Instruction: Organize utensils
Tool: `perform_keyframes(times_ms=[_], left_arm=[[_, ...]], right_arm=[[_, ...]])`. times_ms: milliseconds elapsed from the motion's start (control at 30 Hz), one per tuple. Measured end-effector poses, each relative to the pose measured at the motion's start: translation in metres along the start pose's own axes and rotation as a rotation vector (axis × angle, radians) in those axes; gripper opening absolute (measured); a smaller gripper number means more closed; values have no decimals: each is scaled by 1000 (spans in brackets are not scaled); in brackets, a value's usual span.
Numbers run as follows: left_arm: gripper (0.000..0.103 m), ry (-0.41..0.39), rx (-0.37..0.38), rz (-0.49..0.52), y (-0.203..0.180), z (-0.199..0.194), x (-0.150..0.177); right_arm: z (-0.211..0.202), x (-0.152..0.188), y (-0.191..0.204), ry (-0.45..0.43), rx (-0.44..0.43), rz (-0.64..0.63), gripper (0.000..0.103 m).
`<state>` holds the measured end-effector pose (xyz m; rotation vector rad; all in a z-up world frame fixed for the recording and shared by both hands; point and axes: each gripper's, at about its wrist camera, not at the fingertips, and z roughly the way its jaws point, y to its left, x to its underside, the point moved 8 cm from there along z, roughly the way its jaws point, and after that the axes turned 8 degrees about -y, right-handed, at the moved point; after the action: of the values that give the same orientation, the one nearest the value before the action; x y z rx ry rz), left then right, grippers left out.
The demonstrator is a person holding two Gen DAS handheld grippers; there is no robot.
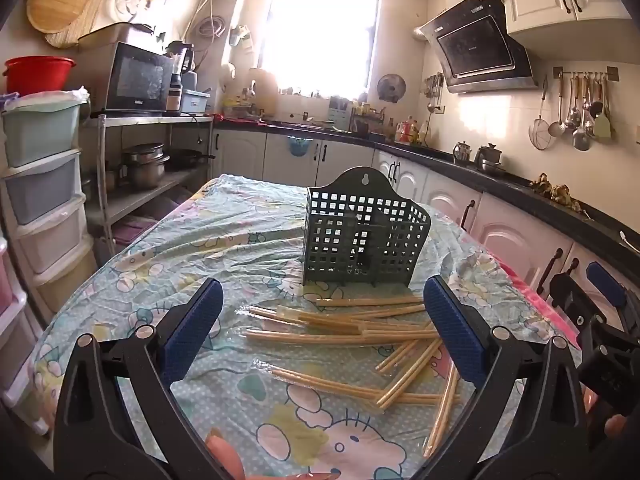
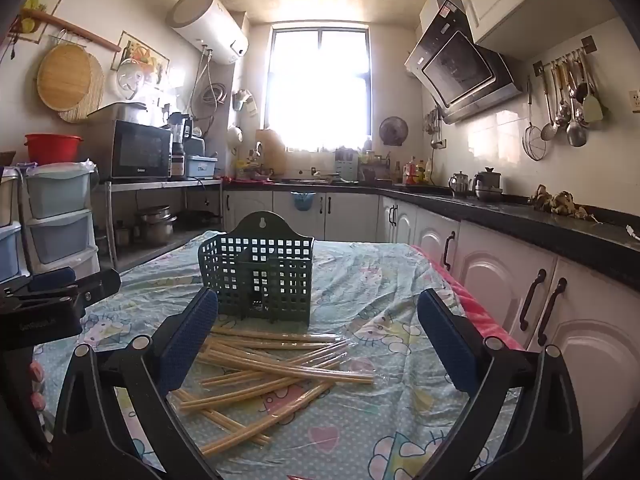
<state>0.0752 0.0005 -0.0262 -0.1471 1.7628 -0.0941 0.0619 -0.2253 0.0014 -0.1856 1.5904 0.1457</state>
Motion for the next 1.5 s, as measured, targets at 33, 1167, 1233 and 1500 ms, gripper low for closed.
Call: perform_keyframes(times_ms=[33,1167,1233,1500], left_arm=[[93,-1,2,1,0,0,0],[93,-21,6,12,-3,-5,-7],[93,-22,6,13,-3,-5,-8],[93,-24,8,15,-4,-5,-10]], right_arm=[[-1,1,0,2,0,-2,97],[-5,0,8,-6,-26,-14,97],[-5,-1,8,-6,-25,-14,97],[-5,-1,8,-6,-25,-14,97]])
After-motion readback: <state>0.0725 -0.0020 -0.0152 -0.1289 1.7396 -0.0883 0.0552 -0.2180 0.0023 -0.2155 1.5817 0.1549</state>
